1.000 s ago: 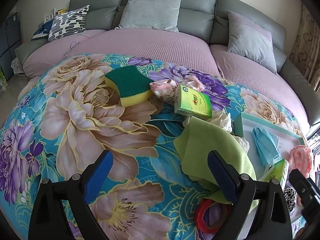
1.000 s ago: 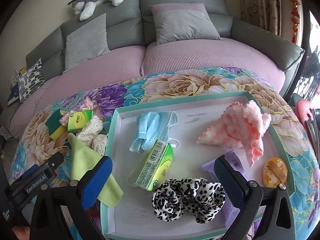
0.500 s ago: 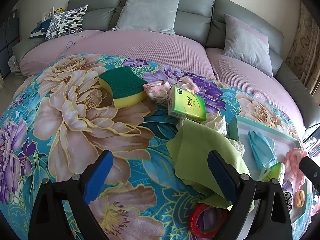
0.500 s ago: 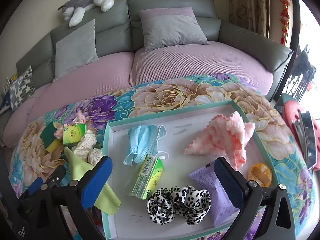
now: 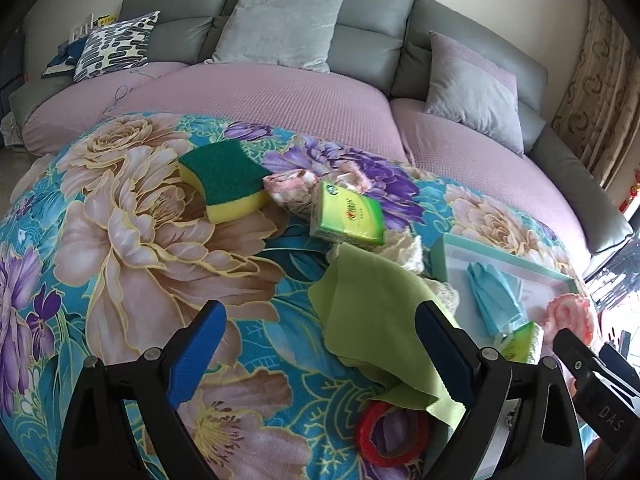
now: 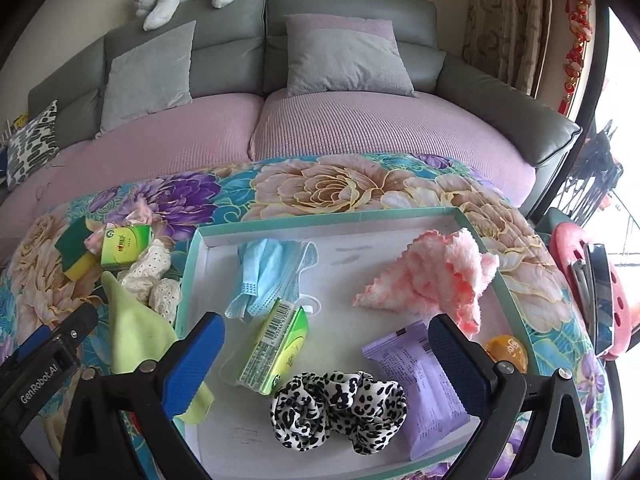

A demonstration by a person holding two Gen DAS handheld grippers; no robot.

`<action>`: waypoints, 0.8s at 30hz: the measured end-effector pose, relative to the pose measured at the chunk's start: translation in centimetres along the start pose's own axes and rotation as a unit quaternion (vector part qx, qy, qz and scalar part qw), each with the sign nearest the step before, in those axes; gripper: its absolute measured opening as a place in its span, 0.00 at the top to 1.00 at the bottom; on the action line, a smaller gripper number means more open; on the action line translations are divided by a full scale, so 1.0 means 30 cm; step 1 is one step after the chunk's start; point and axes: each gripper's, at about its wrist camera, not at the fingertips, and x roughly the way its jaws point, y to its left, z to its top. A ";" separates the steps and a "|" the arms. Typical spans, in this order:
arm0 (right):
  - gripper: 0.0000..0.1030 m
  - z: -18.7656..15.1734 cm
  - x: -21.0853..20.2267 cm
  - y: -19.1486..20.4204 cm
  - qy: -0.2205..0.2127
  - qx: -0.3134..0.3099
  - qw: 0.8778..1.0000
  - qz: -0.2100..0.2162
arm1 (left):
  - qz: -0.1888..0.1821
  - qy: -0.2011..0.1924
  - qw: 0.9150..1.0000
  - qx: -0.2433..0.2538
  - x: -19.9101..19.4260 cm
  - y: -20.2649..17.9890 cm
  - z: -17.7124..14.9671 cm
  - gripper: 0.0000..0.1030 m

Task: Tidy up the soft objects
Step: 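Lower the left tool onto the light green cloth and close on it, then lift the light green cloth off the pile with the left tool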

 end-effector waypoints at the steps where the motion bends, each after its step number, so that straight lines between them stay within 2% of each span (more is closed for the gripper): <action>1: 0.00 -0.001 -0.001 -0.005 0.001 0.002 1.000 0.005 | -0.002 -0.001 1.000 0.003 -0.003 -0.006 0.000 0.07; 9: 0.00 -0.006 0.003 -0.033 0.006 0.014 1.000 0.014 | -0.023 0.018 0.999 0.046 0.015 -0.092 -0.023 0.07; 11: 0.00 -0.006 0.003 -0.043 0.006 0.021 1.000 0.015 | -0.026 0.022 0.998 0.054 0.022 -0.106 -0.031 0.11; 13: 0.00 -0.007 0.004 -0.050 0.007 0.026 0.999 0.017 | -0.031 0.026 0.997 0.059 0.030 -0.118 -0.037 0.22; 15: 0.00 -0.007 0.006 -0.054 0.009 0.031 0.999 0.020 | -0.037 0.035 0.997 0.065 0.047 -0.132 -0.046 0.40; 19: 0.00 -0.010 0.013 -0.050 0.013 0.028 0.999 0.022 | -0.058 0.058 0.994 0.069 0.078 -0.154 -0.066 0.53; 24: 0.00 -0.014 0.019 -0.041 0.017 0.025 0.999 0.023 | -0.071 0.069 0.993 0.065 0.090 -0.162 -0.077 0.84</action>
